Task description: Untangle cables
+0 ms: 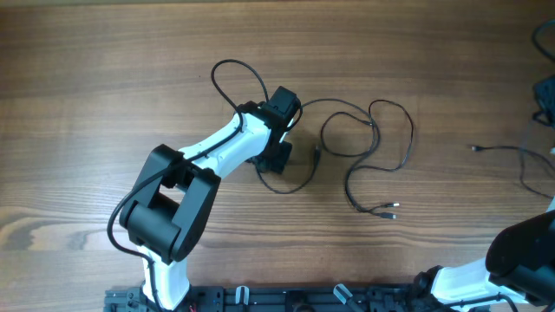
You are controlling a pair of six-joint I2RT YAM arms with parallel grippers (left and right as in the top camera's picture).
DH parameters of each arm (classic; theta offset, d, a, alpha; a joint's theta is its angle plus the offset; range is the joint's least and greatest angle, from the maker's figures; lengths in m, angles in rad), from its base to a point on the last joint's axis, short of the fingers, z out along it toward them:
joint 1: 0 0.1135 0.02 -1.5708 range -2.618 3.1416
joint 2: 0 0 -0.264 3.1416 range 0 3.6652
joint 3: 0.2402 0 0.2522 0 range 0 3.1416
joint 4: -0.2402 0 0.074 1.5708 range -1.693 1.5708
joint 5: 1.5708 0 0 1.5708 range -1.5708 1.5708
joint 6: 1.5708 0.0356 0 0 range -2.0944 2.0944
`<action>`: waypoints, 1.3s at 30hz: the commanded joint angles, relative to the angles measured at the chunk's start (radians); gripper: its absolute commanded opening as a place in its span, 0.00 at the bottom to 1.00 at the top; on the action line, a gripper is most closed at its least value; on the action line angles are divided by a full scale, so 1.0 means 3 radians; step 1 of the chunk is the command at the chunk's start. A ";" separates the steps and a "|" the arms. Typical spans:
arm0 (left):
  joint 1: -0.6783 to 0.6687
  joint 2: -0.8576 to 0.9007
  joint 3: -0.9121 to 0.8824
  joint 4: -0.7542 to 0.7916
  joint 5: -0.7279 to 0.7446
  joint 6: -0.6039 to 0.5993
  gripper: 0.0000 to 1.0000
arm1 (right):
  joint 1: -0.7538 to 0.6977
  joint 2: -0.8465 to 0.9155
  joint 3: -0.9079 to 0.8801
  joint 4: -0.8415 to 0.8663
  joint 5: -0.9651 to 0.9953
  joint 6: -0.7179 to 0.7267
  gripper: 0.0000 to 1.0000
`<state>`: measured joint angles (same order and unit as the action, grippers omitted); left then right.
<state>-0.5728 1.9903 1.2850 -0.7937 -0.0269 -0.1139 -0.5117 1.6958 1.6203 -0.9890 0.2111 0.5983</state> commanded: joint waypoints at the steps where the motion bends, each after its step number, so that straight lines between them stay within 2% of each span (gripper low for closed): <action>1: 0.0027 0.0086 -0.0076 -0.0046 -0.0024 -0.0022 0.52 | -0.0013 -0.0052 0.0074 -0.0018 -0.0271 0.0088 0.82; 3: 0.0027 0.0086 -0.0076 -0.0039 -0.0024 -0.0022 0.52 | 0.0010 -0.0052 0.0074 -0.0103 -0.0941 -0.0465 0.89; 6: 0.0041 0.0075 -0.0076 -0.0038 -0.0024 -0.0020 0.42 | 0.0167 -0.0052 0.0070 -0.0481 -0.1778 -0.1300 0.92; 7: 0.0089 0.0019 -0.0075 -0.0036 -0.0024 -0.0022 0.39 | 0.0305 -0.0052 0.0053 -0.0618 -0.1848 -0.1541 0.94; 9: 0.0216 -0.0173 -0.0075 -0.0013 -0.0024 -0.0022 0.39 | 0.0584 -0.0052 0.0005 -0.0740 -0.1846 -0.1738 0.96; 12: 0.0476 -0.0558 -0.0075 0.0037 0.0008 -0.0136 0.48 | 0.1005 -0.0041 -0.0100 -0.0721 -0.1834 -0.1827 0.96; 15: 0.0849 -0.0796 -0.0075 0.0093 0.0579 -0.0343 0.57 | 0.1494 0.0060 -0.0415 -0.0487 -0.1723 -0.1774 0.93; 16: 0.0924 -0.0796 -0.0076 0.0086 0.0730 -0.0395 0.58 | 0.1616 0.0088 -0.0554 -0.0354 -0.1665 -0.1677 0.89; 18: 0.1022 -0.0786 -0.0076 0.0047 0.0907 -0.0448 0.58 | 0.1775 0.0111 -0.0776 -0.0102 -0.1494 -0.1536 0.76; 20: 0.1021 -0.0786 -0.0076 0.0036 0.0910 -0.0446 0.59 | 0.1887 0.0116 -0.1040 0.0317 -0.1198 -0.1166 0.72; 24: 0.1015 -0.0787 -0.0076 0.0036 0.0910 -0.0446 0.59 | 0.1998 0.0118 -0.1624 0.1282 -0.1216 -0.0759 0.59; 26: 0.1015 -0.0786 -0.0076 0.0036 0.0910 -0.0446 0.59 | 0.2049 0.0118 -0.1807 0.1567 -0.1228 -0.0649 0.59; 31: 0.1015 -0.0786 -0.0076 0.0036 0.0910 -0.0448 0.58 | 0.2211 0.0121 -0.2167 0.2157 -0.1115 -0.0647 0.47; 35: 0.1015 -0.0787 -0.0076 -0.0001 0.0910 -0.0446 0.58 | 0.2241 0.0158 -0.2319 0.2280 -0.0753 -0.0529 0.45; 37: 0.1015 -0.0787 -0.0076 -0.0001 0.0910 -0.0446 0.58 | 0.2242 0.0189 -0.2319 0.2310 -0.0799 -0.0642 0.48; 39: 0.1015 -0.0786 -0.0076 -0.0001 0.0910 -0.0446 0.57 | 0.2241 0.0198 -0.2319 0.2360 -0.0968 -0.0965 0.49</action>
<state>-0.2672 1.7535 1.2621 -0.7933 0.2344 -0.2428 0.1577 1.7370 0.9337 -0.2947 -0.0555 0.4015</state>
